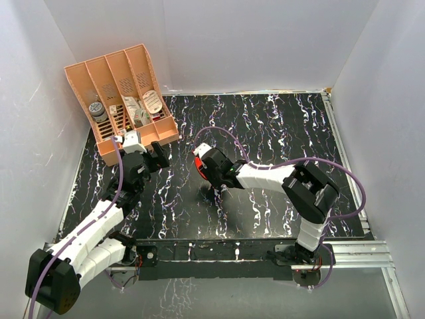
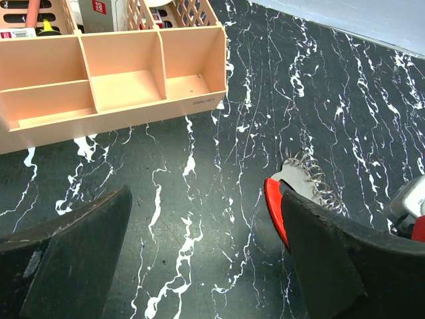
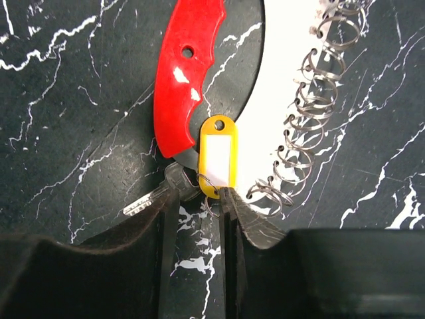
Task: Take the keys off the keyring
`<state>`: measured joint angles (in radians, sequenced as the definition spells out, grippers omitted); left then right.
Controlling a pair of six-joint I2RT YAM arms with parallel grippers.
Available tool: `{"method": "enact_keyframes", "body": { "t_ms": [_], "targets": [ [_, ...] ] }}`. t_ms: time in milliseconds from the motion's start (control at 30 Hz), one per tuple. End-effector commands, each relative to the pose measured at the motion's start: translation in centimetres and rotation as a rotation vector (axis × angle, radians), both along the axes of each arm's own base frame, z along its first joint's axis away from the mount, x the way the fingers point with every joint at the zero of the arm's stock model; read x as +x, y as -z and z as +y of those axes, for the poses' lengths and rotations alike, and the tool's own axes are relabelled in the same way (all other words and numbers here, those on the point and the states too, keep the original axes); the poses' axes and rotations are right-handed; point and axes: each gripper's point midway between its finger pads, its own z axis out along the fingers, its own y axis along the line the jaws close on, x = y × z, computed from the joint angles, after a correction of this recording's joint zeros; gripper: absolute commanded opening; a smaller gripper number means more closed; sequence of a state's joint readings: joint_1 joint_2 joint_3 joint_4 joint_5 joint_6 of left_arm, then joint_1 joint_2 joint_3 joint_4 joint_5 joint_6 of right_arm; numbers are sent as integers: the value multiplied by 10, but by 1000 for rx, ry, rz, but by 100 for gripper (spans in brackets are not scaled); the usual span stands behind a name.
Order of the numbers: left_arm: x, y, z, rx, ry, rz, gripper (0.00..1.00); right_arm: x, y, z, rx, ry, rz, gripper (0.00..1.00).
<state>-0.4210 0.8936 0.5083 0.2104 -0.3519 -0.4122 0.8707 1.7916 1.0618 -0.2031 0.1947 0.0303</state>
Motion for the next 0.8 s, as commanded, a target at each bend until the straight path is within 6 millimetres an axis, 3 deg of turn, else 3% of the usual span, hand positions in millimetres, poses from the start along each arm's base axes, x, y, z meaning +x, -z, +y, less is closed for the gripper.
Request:
{"method": "enact_keyframes", "body": {
  "t_ms": [0,167,600,667,767],
  "targets": [
    [0,-9,1,-17,-5,-36,93,21,-26,21,62,2,-94,29],
    [0,-8,1,-17,-5,-36,93,24,-31,23,71,1,-107,30],
    [-2,-8,4,-9,-16,-34,93,24,-22,20,48,6,-103,31],
    [-2,-8,5,-9,-18,-35,93,23,-20,20,45,7,-97,27],
    [-2,-8,5,-7,-23,-34,93,22,-18,19,45,8,-92,12]
  ]
}}
